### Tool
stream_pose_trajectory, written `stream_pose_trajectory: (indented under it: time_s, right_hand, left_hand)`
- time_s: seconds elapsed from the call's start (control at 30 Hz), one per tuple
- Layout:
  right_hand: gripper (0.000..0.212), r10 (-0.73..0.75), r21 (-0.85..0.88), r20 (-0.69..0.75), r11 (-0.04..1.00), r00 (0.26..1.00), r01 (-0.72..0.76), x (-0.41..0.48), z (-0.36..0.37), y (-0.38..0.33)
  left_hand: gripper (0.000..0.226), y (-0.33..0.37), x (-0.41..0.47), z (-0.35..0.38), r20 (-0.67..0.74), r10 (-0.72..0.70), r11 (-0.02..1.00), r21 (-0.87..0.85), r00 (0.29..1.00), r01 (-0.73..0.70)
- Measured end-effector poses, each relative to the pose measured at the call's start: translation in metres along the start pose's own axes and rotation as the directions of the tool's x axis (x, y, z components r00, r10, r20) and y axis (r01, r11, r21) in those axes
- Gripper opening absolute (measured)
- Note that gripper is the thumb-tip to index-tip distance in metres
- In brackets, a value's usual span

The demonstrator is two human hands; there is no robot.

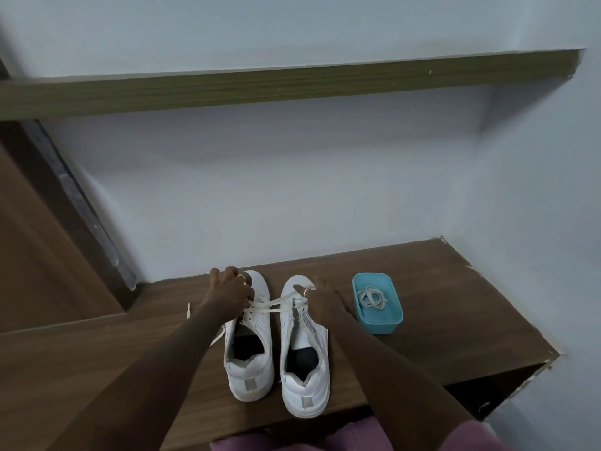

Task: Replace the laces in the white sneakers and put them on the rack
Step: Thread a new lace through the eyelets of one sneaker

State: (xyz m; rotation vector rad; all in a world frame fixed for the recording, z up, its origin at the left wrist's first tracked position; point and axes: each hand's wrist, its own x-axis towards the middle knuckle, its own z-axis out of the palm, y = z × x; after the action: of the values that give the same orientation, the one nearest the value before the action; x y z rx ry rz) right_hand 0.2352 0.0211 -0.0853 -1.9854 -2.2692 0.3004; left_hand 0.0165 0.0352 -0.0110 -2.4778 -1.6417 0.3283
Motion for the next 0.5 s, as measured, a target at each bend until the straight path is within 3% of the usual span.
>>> stream_pose_trajectory:
  time_s: [0.17, 0.27, 0.4, 0.5]
  right_hand:
    - [0.039, 0.009, 0.024, -0.180, 1.000, 0.984, -0.005, 0.002, -0.009, -0.003]
    - [0.027, 0.007, -0.025, -0.182, 1.000, 0.983, -0.012, 0.000, -0.011, -0.001]
    - [0.011, -0.006, 0.246, -0.096, 0.969, 0.995, 0.030, -0.001, -0.012, 0.005]
    - [0.006, 0.045, 0.609, -0.108, 0.793, 0.993, 0.030, -0.003, -0.023, 0.005]
  left_hand:
    - [0.032, 0.004, 0.008, 0.002, -0.008, -0.159, 0.984, -0.078, 0.987, 0.158]
    - [0.039, 0.022, 0.019, -0.003, -0.097, -0.196, 0.971, -0.161, 0.976, 0.179]
    - [0.036, 0.056, 0.042, -0.012, -0.085, 0.105, 0.937, -0.326, 0.991, -0.127]
    - [0.015, 0.077, 0.046, -0.013, -0.181, 0.258, 0.761, -0.567, 0.949, -0.315]
